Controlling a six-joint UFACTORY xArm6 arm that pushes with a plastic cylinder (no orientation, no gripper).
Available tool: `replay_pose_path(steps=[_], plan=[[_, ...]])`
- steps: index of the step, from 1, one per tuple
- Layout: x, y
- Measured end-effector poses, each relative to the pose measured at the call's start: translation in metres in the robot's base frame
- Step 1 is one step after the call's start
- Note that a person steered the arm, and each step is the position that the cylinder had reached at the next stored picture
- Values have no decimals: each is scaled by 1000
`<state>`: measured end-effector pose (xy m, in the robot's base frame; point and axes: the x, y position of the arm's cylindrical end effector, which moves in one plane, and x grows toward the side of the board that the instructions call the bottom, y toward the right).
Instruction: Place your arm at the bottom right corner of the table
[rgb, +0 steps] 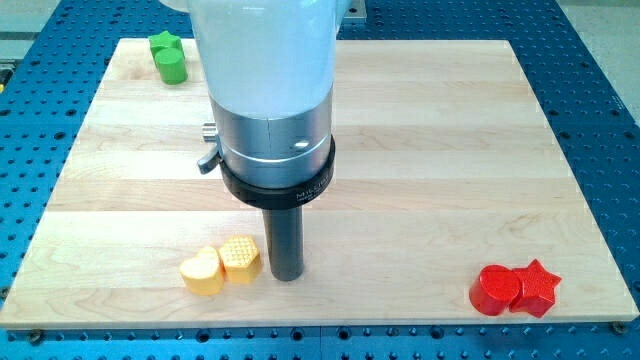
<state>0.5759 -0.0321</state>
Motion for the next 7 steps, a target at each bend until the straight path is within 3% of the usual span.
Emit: replay_pose_path(steps=[2, 3, 5, 6, 7], plan=[[0, -4], [-57, -20], [-133, -152], [-125, -86], [-129, 72]])
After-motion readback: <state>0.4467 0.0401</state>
